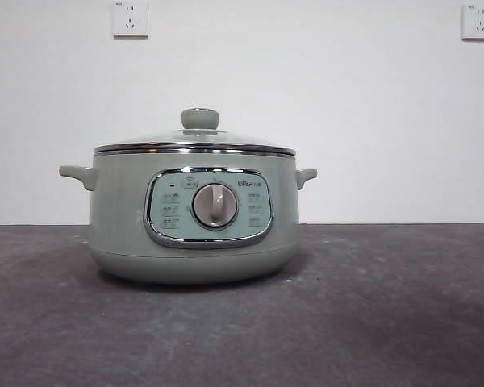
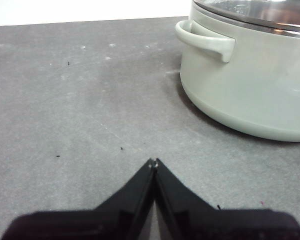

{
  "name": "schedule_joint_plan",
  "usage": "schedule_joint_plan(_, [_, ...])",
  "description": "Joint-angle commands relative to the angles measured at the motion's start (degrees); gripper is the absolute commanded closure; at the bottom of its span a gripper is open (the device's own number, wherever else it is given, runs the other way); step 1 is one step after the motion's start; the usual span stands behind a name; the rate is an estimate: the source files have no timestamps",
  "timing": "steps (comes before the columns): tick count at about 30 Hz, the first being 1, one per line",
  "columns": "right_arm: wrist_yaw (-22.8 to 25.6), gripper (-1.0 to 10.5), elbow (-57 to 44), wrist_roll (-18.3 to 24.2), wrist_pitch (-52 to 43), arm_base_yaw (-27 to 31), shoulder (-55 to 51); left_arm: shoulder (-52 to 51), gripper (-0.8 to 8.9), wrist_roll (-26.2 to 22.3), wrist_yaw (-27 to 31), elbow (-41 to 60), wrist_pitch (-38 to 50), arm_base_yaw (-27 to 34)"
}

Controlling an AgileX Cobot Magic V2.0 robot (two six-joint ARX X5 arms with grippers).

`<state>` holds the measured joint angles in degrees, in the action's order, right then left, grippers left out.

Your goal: Pick up the egg,open the lid,put the egg in the pot,close the lid

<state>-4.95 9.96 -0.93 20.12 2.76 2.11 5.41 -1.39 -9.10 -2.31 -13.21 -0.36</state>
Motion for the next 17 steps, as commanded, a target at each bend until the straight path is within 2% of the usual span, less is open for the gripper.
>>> schedule_joint_plan(1, [-0.2,9.5,-3.5,-1.0,-0.9,0.1,-1.7,0.0,8.17,0.5,0.1,0.6,0.4,0.2])
schedule_joint_plan(17, [-0.1,9.5,-6.1,-0.5,-0.4,0.2,-1.6,0.0,8.17,0.5,0.1,0.6,0.4,0.2])
